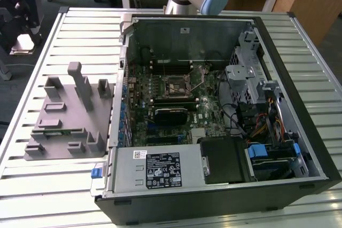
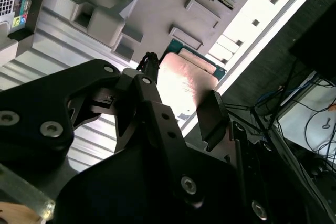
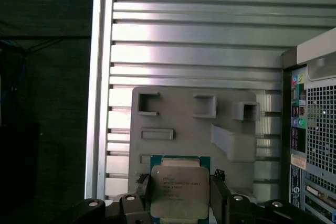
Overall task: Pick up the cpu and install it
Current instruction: 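Pick up the cpu and move it towards the insertion slot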
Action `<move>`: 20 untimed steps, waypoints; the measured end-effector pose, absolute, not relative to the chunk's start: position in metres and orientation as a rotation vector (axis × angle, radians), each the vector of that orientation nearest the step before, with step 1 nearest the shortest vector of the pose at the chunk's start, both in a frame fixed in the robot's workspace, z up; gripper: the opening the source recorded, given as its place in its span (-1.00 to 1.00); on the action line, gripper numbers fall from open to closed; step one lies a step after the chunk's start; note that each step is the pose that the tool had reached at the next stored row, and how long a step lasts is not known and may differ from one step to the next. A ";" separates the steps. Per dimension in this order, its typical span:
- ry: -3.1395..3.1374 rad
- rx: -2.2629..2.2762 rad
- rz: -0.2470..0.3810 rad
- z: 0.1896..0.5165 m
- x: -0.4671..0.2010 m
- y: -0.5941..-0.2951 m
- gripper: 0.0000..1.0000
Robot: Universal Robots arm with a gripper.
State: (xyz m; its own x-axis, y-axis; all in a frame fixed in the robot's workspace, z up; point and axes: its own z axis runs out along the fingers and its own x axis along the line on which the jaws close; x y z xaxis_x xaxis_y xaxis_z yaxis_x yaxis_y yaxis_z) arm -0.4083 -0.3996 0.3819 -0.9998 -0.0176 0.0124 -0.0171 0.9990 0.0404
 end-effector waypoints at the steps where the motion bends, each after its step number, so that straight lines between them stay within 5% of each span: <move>1: -3.128 0.027 -0.063 0.382 -0.407 -0.400 0.08; 20: -3.128 0.027 -0.063 0.381 -0.381 -0.400 0.08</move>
